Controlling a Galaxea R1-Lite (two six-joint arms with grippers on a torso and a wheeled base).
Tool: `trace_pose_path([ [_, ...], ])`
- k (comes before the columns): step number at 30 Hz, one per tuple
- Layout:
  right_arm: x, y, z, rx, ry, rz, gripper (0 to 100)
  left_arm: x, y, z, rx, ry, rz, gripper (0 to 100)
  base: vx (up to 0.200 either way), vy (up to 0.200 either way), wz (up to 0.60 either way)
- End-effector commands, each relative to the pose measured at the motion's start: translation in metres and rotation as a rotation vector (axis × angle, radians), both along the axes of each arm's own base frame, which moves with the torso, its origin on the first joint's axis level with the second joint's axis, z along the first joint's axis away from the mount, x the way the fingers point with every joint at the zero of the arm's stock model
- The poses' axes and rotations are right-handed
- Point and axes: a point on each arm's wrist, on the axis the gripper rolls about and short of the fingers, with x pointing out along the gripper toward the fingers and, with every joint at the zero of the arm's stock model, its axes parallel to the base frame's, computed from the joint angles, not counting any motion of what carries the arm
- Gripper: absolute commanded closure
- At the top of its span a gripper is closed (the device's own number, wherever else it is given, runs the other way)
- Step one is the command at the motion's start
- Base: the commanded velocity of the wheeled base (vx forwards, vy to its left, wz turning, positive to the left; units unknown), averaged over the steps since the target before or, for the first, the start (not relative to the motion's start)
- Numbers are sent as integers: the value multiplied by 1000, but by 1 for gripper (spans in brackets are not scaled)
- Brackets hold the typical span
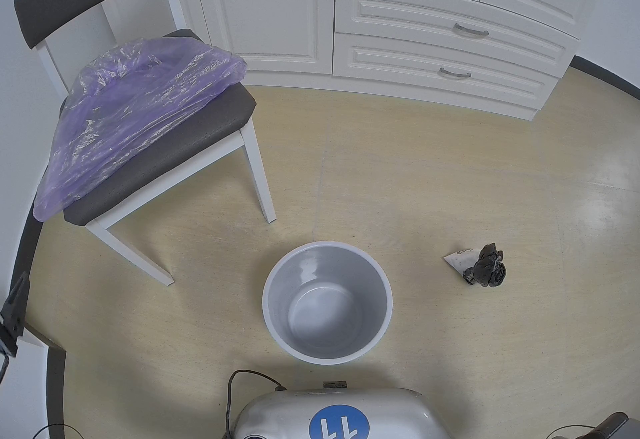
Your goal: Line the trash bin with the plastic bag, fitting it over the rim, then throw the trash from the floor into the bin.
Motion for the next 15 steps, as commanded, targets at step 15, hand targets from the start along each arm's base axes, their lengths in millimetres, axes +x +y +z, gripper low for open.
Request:
trace_pose_path([
  [15,113,22,6,62,123,69,0,148,106,-19,58,231,43,0,0,0,0],
])
